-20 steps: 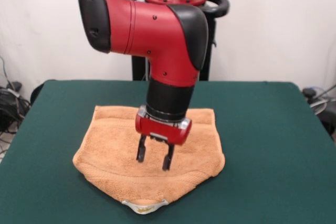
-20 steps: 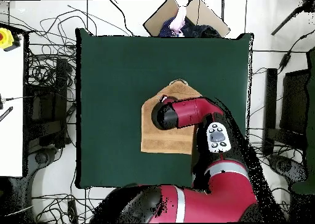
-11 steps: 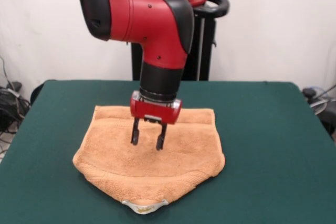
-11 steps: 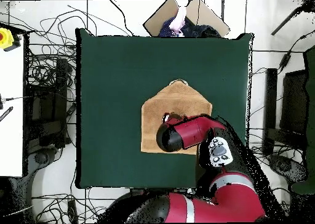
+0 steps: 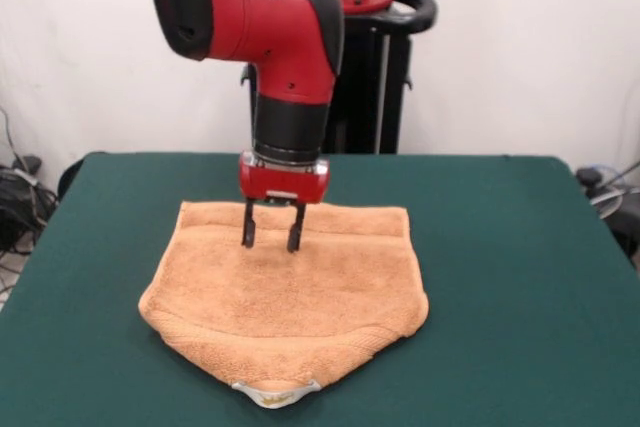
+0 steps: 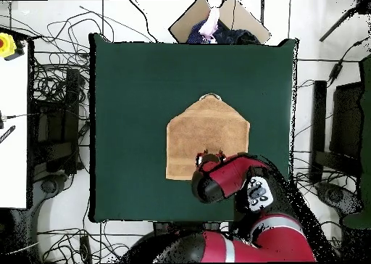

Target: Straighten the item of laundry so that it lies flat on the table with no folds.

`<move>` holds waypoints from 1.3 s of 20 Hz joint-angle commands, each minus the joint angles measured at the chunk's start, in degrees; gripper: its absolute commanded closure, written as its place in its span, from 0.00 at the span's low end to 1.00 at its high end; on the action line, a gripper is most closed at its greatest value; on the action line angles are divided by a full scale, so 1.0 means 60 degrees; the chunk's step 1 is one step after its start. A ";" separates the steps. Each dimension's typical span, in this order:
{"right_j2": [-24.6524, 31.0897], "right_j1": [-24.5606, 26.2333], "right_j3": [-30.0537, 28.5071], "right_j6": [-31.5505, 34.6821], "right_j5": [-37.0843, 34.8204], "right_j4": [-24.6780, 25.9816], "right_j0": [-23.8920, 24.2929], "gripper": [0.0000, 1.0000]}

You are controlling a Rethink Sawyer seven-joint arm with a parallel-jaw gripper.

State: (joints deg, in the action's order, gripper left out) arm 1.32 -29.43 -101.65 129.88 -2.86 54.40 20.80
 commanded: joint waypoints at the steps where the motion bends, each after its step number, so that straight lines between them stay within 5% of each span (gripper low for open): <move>1: 0.1150 0.0343 -0.0337 -0.1580 -0.0558 0.1177 0.0553 0.00; 13: 0.0850 0.1040 0.0419 -0.0929 -0.0867 0.1364 0.0186 0.00; 26: 0.3461 0.2067 0.0394 -0.2692 -0.1357 0.1863 0.2441 0.00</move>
State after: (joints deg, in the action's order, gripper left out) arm 9.31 -27.63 -104.34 129.72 -3.95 60.45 32.03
